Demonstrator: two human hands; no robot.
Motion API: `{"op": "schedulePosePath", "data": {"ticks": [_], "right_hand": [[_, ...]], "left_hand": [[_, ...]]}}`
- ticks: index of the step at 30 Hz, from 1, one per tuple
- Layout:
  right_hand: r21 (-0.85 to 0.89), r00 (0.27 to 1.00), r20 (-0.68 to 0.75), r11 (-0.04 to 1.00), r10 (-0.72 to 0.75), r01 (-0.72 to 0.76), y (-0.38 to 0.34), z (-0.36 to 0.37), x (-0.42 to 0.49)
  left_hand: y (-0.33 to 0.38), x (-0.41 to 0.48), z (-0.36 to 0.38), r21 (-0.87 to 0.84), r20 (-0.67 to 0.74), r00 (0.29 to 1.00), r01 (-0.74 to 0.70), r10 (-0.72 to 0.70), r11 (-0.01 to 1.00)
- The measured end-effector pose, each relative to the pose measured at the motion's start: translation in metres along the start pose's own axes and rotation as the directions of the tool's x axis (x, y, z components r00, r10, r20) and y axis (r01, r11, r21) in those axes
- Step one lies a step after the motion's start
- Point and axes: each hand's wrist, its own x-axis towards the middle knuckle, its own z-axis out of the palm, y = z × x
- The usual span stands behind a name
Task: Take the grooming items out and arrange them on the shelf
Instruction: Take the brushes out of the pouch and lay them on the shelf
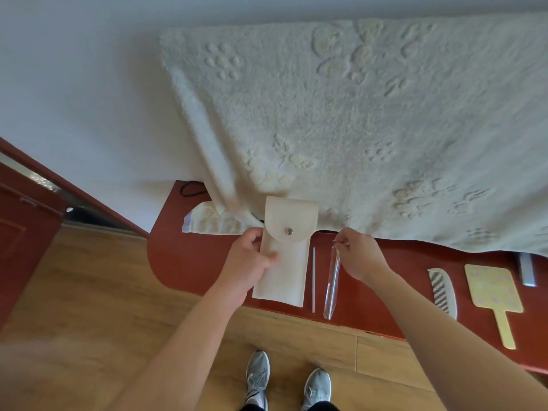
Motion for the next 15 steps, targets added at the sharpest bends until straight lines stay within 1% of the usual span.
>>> {"op": "schedulePosePath", "data": {"ticks": [4, 8, 15], "right_hand": [[0.002, 1.0, 0.017, 1.0, 0.025, -0.025, 0.013, 0.016, 0.008], [-0.022, 0.999, 0.001, 0.999, 0.036, -0.036, 0.022, 0.029, 0.014], [-0.103, 0.998, -0.052, 0.994, -0.027, 0.021, 0.033, 0.044, 0.02]], "left_hand": [[-0.008, 0.009, 0.005, -0.01, 0.003, 1.0, 0.018, -0.018, 1.0], [-0.015, 0.016, 0.008, -0.003, 0.005, 0.999, 0.039, -0.039, 0.999], [-0.02, 0.027, 0.01, 0.004, 0.0, 0.998, 0.067, -0.067, 0.998]]}}
